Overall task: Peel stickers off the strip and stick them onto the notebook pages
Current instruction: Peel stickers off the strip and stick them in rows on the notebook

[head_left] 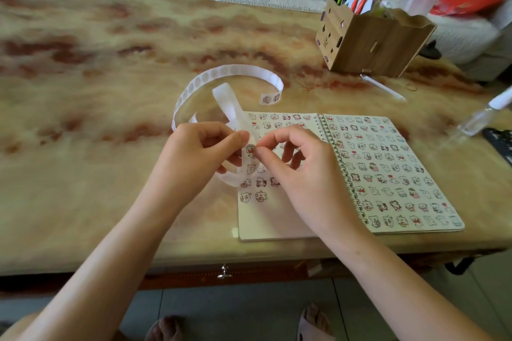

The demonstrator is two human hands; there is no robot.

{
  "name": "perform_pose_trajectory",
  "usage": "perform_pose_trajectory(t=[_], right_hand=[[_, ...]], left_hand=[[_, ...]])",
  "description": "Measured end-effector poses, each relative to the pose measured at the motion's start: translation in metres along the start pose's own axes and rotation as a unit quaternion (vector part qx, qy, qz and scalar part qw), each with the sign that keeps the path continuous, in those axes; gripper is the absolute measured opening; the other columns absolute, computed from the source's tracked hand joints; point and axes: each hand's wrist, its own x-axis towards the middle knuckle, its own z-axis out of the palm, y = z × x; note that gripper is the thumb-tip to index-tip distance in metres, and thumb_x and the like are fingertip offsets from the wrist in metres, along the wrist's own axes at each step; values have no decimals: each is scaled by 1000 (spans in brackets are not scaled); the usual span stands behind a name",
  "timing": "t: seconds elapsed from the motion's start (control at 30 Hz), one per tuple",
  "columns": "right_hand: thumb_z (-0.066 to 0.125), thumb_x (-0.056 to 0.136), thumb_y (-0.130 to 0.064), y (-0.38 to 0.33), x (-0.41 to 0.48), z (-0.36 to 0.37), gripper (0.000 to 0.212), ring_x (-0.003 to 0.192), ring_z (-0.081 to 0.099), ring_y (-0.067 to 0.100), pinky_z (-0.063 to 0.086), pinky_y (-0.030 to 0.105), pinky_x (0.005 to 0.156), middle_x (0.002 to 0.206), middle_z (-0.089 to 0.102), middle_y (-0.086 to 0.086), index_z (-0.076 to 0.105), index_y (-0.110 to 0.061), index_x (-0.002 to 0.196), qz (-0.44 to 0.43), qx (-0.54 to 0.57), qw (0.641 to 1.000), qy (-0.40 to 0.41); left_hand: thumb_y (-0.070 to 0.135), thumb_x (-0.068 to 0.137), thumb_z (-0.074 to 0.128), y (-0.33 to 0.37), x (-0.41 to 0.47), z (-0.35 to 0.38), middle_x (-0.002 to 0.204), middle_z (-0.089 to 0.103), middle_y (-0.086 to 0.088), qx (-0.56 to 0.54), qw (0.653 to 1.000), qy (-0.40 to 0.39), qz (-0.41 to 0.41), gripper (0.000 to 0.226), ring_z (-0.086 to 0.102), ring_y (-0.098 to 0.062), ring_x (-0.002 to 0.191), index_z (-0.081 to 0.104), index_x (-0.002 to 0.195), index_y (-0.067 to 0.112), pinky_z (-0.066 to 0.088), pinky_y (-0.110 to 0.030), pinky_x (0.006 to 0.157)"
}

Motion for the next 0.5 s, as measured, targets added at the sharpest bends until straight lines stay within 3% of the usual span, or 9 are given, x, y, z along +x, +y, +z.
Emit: perform_pose_trajectory(t=[0.13, 0.27, 0.5], right_hand=[[70, 85, -17, -4, 1, -6, 2, 65, 53, 0, 42, 12, 65, 76, 65, -16, 70, -18, 84, 26, 46, 998, -18], [73, 80, -18, -4, 6, -22, 1, 61, 54, 0, 42, 10, 54, 69, 66, -10, 72, -18, 80, 123, 114, 984, -63], [78, 75, -16, 8, 11, -43, 6, 54, 54, 6, 37, 9, 45, 64, 69, -3, 74, -12, 77, 251, 61, 948, -184]], left_hand=[[24, 87, 64, -2, 1, -1, 67, 73, -1, 10, 1000, 3, -6, 20, 66, -4, 59, 73, 72, 13, 48, -13, 53], [24, 87, 64, -4, 2, -3, 68, 73, -1, 24, 1000, 12, -13, 20, 65, -3, 58, 73, 75, 13, 47, -11, 54], [28, 87, 63, -6, 3, -4, 68, 73, 3, 41, 999, 17, -20, 20, 66, -8, 61, 73, 74, 16, 47, -12, 56]])
